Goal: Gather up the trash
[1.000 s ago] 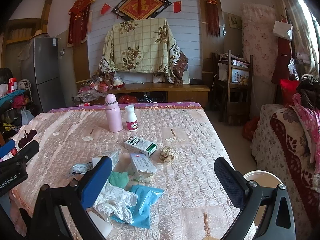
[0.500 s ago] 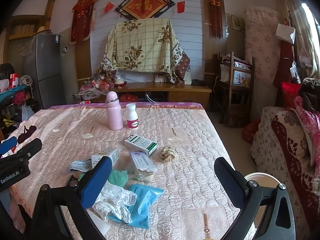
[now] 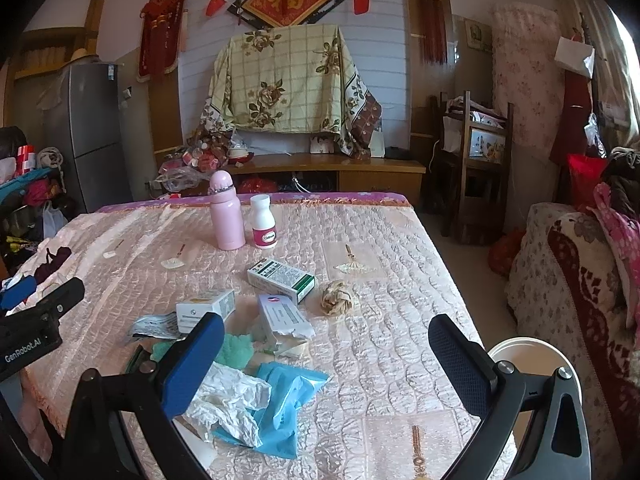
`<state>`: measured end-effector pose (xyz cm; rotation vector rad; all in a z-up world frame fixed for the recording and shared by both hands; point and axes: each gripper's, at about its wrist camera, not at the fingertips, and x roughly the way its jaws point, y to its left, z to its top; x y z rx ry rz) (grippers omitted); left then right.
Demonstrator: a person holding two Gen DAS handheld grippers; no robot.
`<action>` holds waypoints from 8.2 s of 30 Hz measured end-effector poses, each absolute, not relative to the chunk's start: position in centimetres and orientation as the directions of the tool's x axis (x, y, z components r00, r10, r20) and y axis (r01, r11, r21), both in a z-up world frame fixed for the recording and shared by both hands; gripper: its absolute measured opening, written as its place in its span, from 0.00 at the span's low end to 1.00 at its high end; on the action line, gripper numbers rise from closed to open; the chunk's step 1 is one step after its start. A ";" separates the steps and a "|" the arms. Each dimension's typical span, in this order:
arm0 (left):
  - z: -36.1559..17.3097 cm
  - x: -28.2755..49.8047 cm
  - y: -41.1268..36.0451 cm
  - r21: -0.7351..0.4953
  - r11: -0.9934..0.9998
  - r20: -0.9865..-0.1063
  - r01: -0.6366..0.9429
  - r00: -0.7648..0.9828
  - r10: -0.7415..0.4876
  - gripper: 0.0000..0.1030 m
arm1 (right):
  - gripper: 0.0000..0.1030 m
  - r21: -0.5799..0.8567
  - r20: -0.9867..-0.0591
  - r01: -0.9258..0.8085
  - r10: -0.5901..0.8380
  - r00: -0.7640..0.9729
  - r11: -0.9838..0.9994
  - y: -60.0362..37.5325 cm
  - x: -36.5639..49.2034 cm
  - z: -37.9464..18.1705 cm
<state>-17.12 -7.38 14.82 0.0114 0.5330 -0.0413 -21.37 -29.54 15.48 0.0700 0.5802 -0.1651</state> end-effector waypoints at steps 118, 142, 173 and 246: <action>16.3 -6.1 -14.3 -0.110 0.928 -0.778 0.356 0.550 -0.303 0.55 | 0.19 0.285 -0.717 -0.211 0.355 0.600 0.935 -26.9 -16.1 7.5; 13.8 -15.4 -39.7 -0.208 0.659 -0.781 0.723 0.283 -0.557 0.55 | 0.19 0.247 -0.710 0.420 -0.132 0.691 0.873 -54.9 -27.6 10.2; 10.1 -15.9 -45.1 -0.130 0.725 -0.795 0.676 0.366 -0.484 0.66 | 0.76 0.213 -0.786 0.611 -0.238 0.571 0.762 -62.5 -28.5 3.6; 10.1 -13.2 -3.3 -0.100 0.975 -0.785 0.198 0.586 -0.199 0.68 | 0.76 0.061 -0.763 0.122 -0.032 0.646 0.991 -31.4 -18.6 9.3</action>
